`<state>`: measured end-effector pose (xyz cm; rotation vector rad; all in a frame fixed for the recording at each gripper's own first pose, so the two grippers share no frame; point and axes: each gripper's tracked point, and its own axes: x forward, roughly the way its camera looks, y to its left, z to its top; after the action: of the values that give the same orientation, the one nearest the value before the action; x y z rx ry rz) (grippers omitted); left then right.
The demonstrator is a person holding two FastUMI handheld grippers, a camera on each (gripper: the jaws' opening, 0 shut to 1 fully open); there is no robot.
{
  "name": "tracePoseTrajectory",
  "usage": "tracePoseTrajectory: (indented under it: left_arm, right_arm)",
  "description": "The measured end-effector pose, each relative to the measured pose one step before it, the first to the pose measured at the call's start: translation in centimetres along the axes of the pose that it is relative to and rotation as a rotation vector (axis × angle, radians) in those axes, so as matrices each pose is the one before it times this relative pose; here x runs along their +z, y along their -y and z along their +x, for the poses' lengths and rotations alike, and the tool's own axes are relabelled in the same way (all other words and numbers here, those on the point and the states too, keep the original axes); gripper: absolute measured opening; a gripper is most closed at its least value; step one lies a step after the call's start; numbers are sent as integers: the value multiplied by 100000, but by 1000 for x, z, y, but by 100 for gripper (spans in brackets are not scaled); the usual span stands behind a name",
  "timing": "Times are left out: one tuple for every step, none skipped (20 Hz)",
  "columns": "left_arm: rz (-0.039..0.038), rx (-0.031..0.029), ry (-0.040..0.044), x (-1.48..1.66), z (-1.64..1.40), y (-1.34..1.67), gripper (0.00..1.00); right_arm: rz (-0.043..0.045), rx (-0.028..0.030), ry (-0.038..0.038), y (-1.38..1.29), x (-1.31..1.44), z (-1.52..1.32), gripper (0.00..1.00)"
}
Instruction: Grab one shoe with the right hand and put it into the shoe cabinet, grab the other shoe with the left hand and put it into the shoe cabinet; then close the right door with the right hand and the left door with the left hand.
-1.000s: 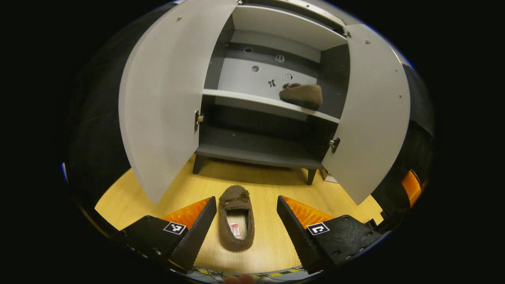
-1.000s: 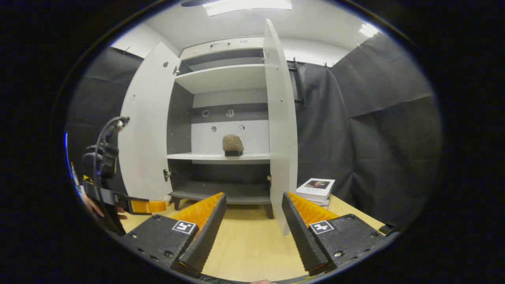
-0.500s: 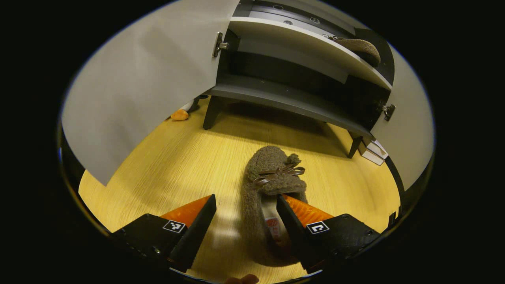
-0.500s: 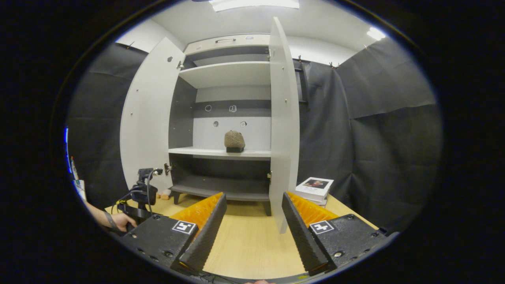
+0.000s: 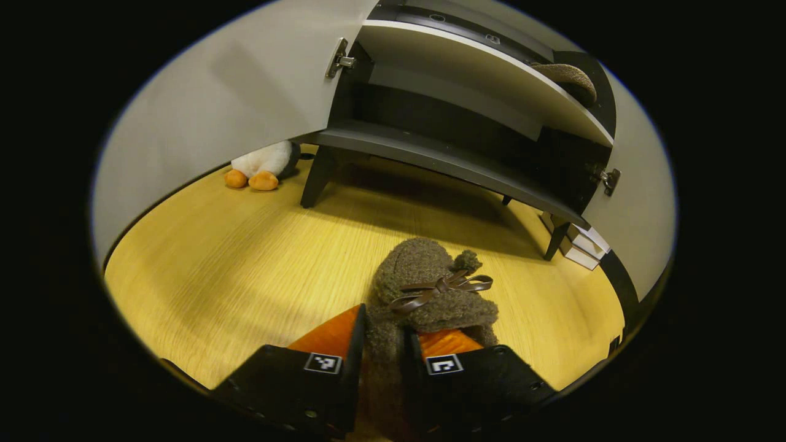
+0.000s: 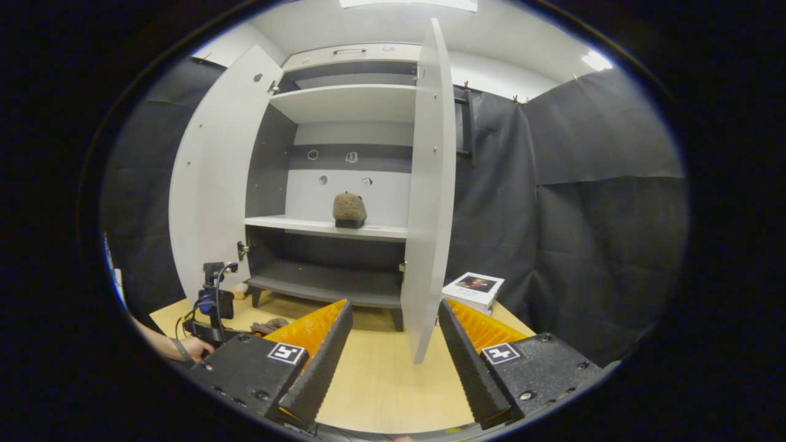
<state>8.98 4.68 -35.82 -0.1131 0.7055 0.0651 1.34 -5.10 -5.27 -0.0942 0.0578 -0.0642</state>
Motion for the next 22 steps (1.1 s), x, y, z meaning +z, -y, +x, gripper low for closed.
tracePoseTrajectory:
  left_arm:
    - [1266,2162,1579,243,-190,-175,19]
    - [1079,775,165,41,-104,13,11]
    - [-20,1462,-9,-52,-272,-246,5]
    - [-592,1215,1264,332,-366,-102,3]
    - [-676,241,2879,957,-1191,99,1]
    - [-1698,-244,3912,1329,-1691,323,1]
    - [-1867,-1273,3862,1760,-1783,712,1]
    - [-522,-1923,4248,2002,-1723,971,1]
    - [-339,-1306,4492,2310,-1314,862,1]
    - [200,-1804,5091,2494,-1223,1199,0]
    - [386,-1635,4755,2615,-800,1265,0]
    - [353,-1617,4582,2789,-305,1307,0]
    - [499,-1086,4774,3017,289,1203,0]
    - [564,-298,3516,2987,865,977,0]
    - [-356,-32,2659,2932,1417,768,0]
    - [-2593,-766,1193,2643,1831,747,0]
    - [-4464,-3100,-726,2168,2226,1121,0]
    - [-3194,-2057,-689,1985,2317,970,0]
    - [-10,569,-971,1584,2451,454,0]
    - [3284,1597,817,1562,2644,145,0]
    - [4746,3135,533,1193,2674,-205,0]
    - [2956,3006,-1817,483,2581,-283,0]
  right_arm:
    - [609,161,-384,-52,-12,133,90]
    - [485,421,-436,-163,-94,140,90]
    - [223,733,-479,-259,-87,45,90]
    - [-98,1006,-195,-236,19,108,90]
    - [-238,1036,-381,-237,-73,87,90]
    - [-220,1104,-343,-259,-79,186,90]
    - [-131,887,-177,-208,-40,103,90]
    - [-101,646,-154,-162,-16,12,90]
    - [-10,814,118,-245,58,83,90]
    - [-125,615,496,-240,146,44,90]
    - [-159,682,503,-239,139,77,90]
    - [-43,716,620,-257,120,-13,90]
    - [62,899,766,-292,241,-143,90]
    - [-289,713,801,-269,184,-94,90]
    - [-673,292,811,-138,250,-220,90]
    - [-684,227,959,-138,235,-258,90]
    - [-589,116,1360,-71,233,-351,90]
    - [-454,270,1344,-98,355,-286,90]
    - [-306,-230,860,7,143,-141,90]
    - [194,-366,630,183,90,-213,90]
    - [846,-572,260,141,65,-169,90]
    - [1021,-820,-24,193,-92,-213,90]
